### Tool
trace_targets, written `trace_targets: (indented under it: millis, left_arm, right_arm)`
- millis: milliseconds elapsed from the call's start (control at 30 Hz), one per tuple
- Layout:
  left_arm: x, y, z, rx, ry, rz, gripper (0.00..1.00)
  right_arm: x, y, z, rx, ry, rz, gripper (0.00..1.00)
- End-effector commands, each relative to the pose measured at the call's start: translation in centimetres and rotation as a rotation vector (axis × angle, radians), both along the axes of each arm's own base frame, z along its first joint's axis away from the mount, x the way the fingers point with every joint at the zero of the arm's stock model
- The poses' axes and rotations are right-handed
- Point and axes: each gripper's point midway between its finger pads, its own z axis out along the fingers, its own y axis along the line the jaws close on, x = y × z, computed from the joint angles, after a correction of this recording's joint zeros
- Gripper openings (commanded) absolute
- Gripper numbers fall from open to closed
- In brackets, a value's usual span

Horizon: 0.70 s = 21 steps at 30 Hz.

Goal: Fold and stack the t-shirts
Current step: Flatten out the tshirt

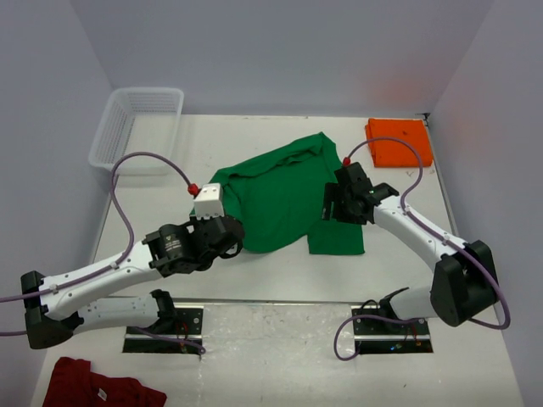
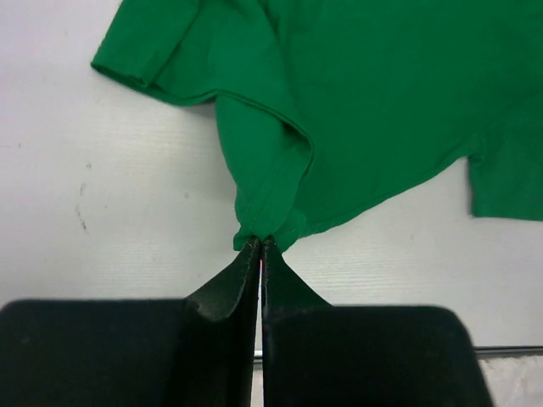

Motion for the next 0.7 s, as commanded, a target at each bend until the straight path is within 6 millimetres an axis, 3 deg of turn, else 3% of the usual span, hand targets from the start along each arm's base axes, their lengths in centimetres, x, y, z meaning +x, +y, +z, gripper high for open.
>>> trace_targets:
  millis: [0,133,233,400,433,500,533,633,667]
  left_arm:
    - [-1.1,1.1,-3.4,-0.004,0.064,0.047,0.0]
    - [-2.5,1.1,-7.6,-0.084,0.133,0.067,0.0]
    - [-3.7,0.4,-10.1,-0.151,0.188,0.044,0.0]
    - [-4.1,2.8,-11.6,-0.1,0.211,0.171,0.0]
    - [-4.2,3.2,-11.6,-0.086,0.213,0.188,0.11]
    - [-4.3,4.2,-11.6,-0.059,0.218,0.266,0.22]
    - [-4.7,5.1,-11.6,-0.008,0.227,0.279,0.25]
    - [-5.2,7.0,-11.9,0.152,0.233,0.334,0.48]
    - [-5.4,7.2,-12.3,0.214,0.237,0.353,0.51]
  right_arm:
    - [1.5,1.3,3.2,0.059,-0.089,0.025,0.77]
    - [1.4,1.1,4.1,0.049,-0.101,0.045,0.77]
    - [1.1,0.7,3.6,0.031,-0.091,0.041,0.77]
    - [1.2,0.5,2.6,0.01,-0.072,0.042,0.77]
    - [1.2,0.7,2.4,0.018,-0.07,0.049,0.77]
    - [1.2,0.9,2.4,0.025,-0.071,0.057,0.77]
    - [1.2,0.9,2.5,0.027,-0.073,0.06,0.77]
    - [1.3,1.0,2.6,0.031,-0.083,0.065,0.78]
    - [1.3,1.1,2.6,0.032,-0.082,0.067,0.78]
